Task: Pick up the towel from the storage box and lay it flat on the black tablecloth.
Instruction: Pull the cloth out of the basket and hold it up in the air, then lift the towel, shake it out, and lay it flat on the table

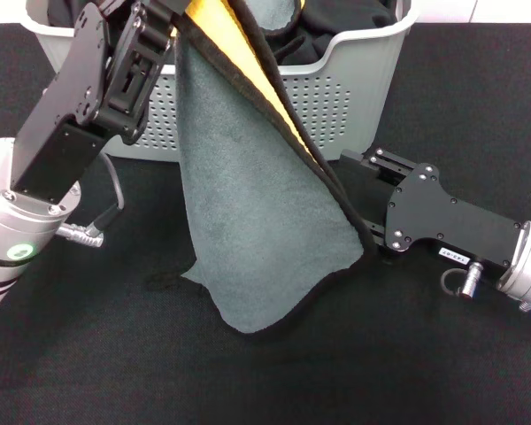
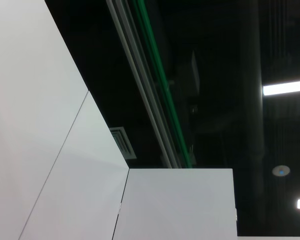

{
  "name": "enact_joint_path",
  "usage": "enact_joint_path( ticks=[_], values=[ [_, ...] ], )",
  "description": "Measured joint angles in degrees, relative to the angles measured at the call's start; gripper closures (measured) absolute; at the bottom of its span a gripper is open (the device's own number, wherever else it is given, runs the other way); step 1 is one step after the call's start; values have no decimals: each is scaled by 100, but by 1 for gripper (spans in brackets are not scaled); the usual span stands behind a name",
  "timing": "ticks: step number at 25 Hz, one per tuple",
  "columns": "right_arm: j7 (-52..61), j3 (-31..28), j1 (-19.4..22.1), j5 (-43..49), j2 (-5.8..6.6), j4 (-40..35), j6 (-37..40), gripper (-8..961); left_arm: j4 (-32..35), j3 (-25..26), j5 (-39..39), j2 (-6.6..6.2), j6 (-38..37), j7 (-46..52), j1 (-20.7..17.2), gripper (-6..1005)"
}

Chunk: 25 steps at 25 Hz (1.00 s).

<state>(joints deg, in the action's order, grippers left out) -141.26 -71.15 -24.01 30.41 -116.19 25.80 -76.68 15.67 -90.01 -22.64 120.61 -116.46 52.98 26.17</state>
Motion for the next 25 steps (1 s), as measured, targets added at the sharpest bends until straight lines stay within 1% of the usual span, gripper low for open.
enact_joint_path(
  ticks=[1, 7, 12, 15, 18, 21, 22, 23, 25],
  values=[
    [0, -4, 3, 0, 0, 0, -5, 127, 0, -9, -3, 1, 0, -2, 1, 968],
    [1, -25, 28, -2, -4, 0, -16, 322, -4, -42, 6, 3, 0, -31, 2, 969],
    [-7, -32, 35, -21, -1, -20, -15, 530, -29, -43, -13, 7, 4, -33, 2, 969],
    [-50, -29, 45, -76, 0, -54, -16, 758, -33, -49, -16, 14, 7, -33, -13, 969],
    [-55, -33, 56, -91, 0, -57, -31, 810, -38, -89, -26, 5, 9, -33, -79, 969],
    [-4, -37, 62, -96, 40, -7, -144, 863, -39, -194, -59, -40, 10, -34, -166, 969],
    [11, -42, 63, -90, 93, 26, -235, 880, -39, -219, -95, -61, 10, -36, -203, 969],
    [77, -40, 63, -63, 171, 84, -351, 898, -33, -228, -175, -95, 10, -38, -257, 969],
    [298, -41, 64, -20, 376, 256, -522, 933, 4, -228, -349, -191, 10, -41, -368, 969]
  ],
)
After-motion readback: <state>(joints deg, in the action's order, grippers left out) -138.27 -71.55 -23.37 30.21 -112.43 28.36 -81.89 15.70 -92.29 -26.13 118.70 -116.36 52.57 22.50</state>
